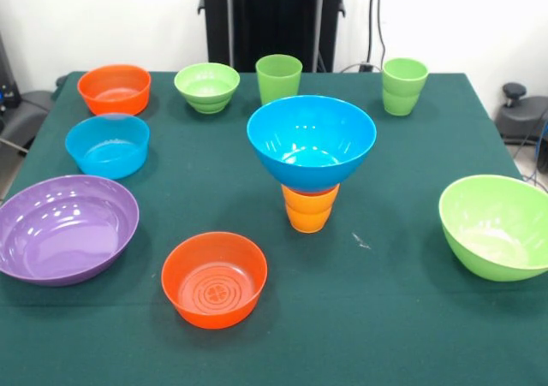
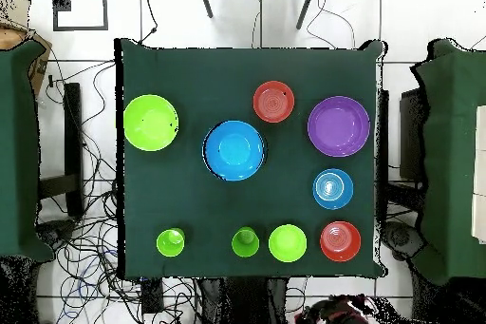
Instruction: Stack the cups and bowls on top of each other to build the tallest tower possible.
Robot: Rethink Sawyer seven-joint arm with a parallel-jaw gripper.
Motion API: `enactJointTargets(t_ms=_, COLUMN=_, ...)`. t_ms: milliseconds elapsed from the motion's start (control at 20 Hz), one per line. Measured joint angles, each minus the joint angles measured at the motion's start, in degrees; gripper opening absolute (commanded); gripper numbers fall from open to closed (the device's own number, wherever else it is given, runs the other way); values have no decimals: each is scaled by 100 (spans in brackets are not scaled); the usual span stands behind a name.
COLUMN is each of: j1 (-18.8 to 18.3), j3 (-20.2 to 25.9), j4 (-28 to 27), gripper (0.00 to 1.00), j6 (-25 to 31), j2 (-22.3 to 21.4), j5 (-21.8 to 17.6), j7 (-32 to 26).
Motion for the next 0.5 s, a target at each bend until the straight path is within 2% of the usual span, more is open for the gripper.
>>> enactJointTargets(t_ms=500, j1=-144, j3=-136, j4=-131, gripper=100, j6=2, j2=-448, j5=-2, j7=-1024)
